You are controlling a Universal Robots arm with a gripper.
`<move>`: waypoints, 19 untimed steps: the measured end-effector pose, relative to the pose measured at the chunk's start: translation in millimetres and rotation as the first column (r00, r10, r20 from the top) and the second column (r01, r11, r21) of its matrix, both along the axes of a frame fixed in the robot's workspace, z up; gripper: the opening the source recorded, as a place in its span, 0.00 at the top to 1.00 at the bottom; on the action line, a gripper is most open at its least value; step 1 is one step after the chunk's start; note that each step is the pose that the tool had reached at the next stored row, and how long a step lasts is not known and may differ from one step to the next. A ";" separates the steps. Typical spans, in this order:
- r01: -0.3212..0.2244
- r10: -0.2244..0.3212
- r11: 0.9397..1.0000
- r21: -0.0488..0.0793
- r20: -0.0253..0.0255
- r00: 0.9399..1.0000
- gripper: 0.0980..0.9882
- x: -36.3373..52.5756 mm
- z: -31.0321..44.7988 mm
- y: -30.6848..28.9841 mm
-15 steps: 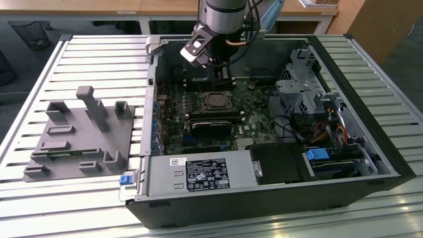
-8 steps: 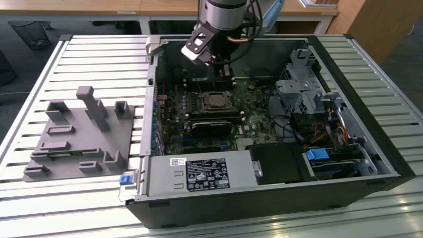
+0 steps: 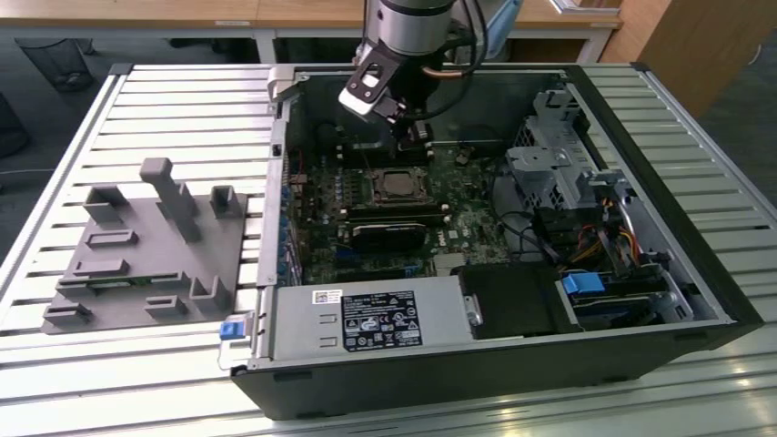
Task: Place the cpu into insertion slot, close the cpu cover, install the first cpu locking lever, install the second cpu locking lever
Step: 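Install the first cpu locking lever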
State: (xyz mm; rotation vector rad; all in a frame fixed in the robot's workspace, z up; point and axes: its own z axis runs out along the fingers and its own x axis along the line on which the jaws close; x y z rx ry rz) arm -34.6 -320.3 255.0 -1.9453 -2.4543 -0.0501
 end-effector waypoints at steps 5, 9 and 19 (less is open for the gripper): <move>-0.058 0.058 0.998 0.000 0.000 0.998 0.97 0.0 0.0 0.0; -0.119 0.119 0.993 0.000 0.000 0.993 0.97 0.0 0.0 0.0; -0.208 0.208 0.978 0.000 0.000 0.978 0.97 0.0 -0.1 -0.1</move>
